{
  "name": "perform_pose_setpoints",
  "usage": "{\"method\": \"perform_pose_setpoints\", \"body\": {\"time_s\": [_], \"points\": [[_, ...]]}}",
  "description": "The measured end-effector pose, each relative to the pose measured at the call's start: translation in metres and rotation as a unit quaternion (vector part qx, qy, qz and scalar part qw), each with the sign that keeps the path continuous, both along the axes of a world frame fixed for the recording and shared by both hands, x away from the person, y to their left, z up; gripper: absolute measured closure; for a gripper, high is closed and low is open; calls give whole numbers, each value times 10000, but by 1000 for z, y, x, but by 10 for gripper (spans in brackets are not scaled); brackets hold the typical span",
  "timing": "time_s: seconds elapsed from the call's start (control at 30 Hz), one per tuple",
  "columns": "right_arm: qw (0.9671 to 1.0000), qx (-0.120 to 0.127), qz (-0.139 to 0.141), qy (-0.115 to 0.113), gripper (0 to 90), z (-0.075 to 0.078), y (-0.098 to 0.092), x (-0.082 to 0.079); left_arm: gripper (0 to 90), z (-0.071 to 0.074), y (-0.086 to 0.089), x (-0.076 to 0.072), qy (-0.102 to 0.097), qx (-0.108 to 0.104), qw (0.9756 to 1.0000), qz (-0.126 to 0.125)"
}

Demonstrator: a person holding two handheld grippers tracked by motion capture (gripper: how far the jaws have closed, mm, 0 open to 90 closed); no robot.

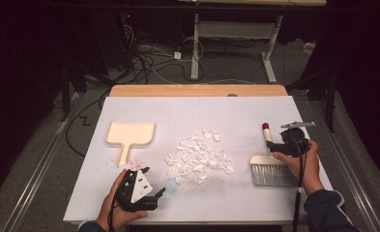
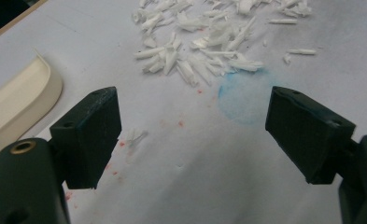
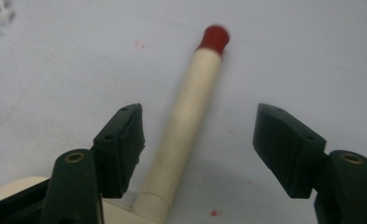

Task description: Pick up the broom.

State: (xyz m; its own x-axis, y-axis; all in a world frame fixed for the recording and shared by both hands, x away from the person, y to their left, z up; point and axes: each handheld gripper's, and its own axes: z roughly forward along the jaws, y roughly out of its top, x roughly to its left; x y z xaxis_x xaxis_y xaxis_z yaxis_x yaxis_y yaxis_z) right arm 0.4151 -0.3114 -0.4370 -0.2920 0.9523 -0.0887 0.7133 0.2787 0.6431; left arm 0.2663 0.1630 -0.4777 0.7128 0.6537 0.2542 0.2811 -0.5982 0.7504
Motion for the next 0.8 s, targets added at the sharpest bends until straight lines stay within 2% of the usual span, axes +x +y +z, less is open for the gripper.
{"method": "perform_pose_setpoints", "body": {"time_s": [0.03, 0.07, 0.1, 0.13, 0.2, 0.33, 0.4, 0.6, 0.67, 0.8], "points": [[9997, 70, 21, 222, 372, -5, 1, 4, 176, 0, 0, 0, 4, -5, 10000, 12], [9997, 70, 21, 222, 372, -5, 1, 4, 179, 0, 0, 0, 4, -5, 10000, 12], [9988, 59, -4, 486, 449, -14, 3, 10, 182, 0, 1, 0, -10, -8, 10000, 39], [9982, 56, 12, 590, 488, -17, 3, 12, 182, 0, 1, -1, -14, -2, 10000, 38], [9979, 130, 6, 635, 521, -19, 2, 15, 182, 0, 0, 0, -6, 18, 10000, 24], [9977, 30, 76, 669, 594, -17, 5, 16, 182, -1, -2, 0, 18, 56, 10000, -28], [9978, 20, 78, 662, 603, -17, 6, 16, 182, -1, -3, 0, 23, 67, 10000, -45], [9979, 49, 195, 610, 709, -18, 6, 17, 182, -1, -4, 2, 32, 66, 9999, -82], [9978, 6, 263, 608, 713, -18, 7, 17, 186, -1, -3, 2, 50, 88, 9999, -105], [9981, 90, 276, 552, 713, -19, 5, 17, 190, -1, -2, 2, 42, 40, 9999, -100]]}}
